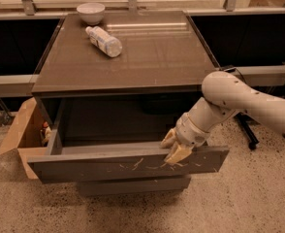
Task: Open top drawer
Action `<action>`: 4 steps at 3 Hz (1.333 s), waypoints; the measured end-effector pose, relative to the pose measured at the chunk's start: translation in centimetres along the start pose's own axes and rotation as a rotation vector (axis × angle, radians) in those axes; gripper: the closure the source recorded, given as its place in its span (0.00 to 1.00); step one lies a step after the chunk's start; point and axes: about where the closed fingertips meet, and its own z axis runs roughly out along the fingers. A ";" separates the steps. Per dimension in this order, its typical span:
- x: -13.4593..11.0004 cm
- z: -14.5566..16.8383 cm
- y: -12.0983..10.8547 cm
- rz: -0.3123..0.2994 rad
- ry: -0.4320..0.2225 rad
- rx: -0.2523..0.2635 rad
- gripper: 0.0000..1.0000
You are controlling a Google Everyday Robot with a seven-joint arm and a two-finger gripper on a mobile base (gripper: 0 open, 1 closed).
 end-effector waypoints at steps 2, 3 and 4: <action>0.0 0.0 0.0 0.000 0.000 0.000 0.15; 0.0 -1.8 0.2 -0.035 -0.014 0.013 0.00; -0.2 -5.2 0.8 -0.100 -0.002 0.051 0.00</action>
Offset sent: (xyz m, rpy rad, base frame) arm 0.0000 0.0000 0.0000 0.0000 0.0000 0.0000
